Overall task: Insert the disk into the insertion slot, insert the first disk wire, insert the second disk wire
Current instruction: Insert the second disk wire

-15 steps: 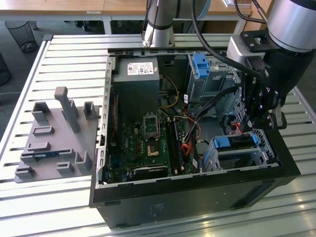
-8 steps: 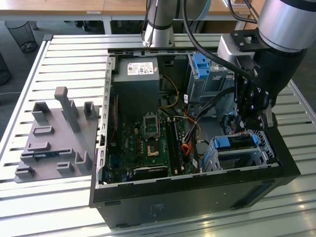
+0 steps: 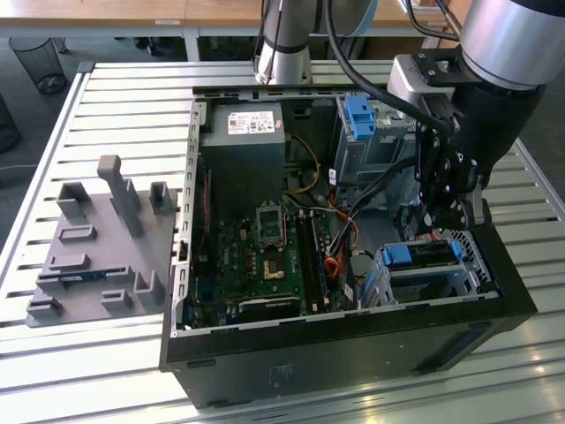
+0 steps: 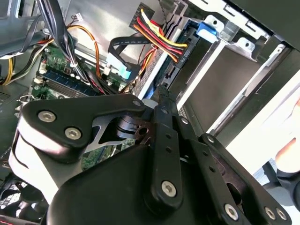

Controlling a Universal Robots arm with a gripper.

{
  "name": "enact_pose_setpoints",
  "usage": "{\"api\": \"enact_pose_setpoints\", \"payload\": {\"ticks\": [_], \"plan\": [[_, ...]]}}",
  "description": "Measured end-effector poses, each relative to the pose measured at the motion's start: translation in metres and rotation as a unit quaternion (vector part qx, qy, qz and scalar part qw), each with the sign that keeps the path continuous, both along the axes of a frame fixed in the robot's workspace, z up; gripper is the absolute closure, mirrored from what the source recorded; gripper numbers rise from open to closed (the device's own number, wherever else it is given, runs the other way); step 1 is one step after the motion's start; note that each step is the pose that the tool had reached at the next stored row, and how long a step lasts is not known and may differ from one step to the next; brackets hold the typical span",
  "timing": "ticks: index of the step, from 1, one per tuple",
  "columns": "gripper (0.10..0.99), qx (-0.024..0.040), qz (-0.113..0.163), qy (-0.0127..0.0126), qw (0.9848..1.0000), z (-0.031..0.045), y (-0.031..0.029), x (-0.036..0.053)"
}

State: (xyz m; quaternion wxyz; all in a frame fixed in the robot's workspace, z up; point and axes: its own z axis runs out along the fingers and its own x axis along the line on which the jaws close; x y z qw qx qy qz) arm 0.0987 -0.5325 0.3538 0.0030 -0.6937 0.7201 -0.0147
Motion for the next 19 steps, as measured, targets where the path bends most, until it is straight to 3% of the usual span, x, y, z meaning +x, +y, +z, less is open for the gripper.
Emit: {"api": "enact_pose_setpoints", "payload": {"ticks": [19], "plan": [[0.98,0.0028,0.003,0.0015,1.0,0.0062,0.0211,-0.0013]]}}
